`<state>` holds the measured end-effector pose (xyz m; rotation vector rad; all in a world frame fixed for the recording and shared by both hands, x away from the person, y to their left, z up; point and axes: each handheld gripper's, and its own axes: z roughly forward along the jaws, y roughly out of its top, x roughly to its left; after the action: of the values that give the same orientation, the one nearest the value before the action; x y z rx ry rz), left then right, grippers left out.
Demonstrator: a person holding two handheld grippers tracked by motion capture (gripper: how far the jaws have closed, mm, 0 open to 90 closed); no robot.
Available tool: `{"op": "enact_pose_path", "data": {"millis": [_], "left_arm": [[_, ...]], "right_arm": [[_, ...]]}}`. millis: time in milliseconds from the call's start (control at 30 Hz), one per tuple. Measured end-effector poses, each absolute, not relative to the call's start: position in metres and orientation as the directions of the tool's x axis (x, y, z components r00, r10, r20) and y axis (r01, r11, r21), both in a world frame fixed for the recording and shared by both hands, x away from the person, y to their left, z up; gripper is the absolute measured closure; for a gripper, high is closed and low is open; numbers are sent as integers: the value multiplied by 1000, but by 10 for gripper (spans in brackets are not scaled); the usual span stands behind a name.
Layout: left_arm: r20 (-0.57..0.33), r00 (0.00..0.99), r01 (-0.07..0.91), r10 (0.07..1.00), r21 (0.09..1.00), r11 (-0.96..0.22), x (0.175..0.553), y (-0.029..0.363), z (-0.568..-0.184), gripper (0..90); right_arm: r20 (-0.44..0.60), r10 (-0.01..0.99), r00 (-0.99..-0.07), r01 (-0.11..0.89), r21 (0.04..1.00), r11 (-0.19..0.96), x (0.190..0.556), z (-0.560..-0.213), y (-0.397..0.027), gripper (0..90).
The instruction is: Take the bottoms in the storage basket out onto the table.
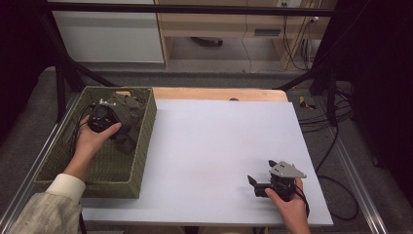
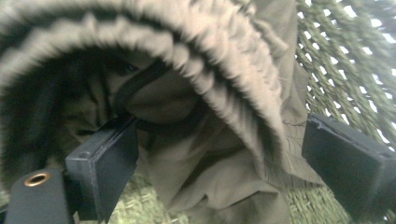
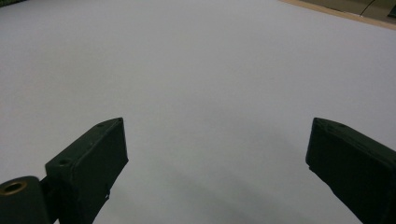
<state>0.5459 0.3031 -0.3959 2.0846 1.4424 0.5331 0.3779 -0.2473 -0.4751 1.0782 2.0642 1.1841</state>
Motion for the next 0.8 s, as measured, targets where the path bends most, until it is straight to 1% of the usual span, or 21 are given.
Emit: {"op": "enact_pose_path", "data": {"millis": [167,300,467,800], "left_arm": [[-7,336,731,942,633,-256,552,302,-404,107],[1,340,728,940,633,-264,557,302,-407,106],[-33,336,729,941,643,-237,561,303,-412,111],[-19,337,723,941,646,-245,565,301,-419,109]], "right_arm": [[-53,833,-551,377,874,305,378,-475,-247,57],[-55,831,-554,377,873,309,379,-476,-247,57],[-57,828,-557,376,872,313,378,-476,-246,57],[-56,826,-560,379,870,316,378,-476,-245,57]]}}
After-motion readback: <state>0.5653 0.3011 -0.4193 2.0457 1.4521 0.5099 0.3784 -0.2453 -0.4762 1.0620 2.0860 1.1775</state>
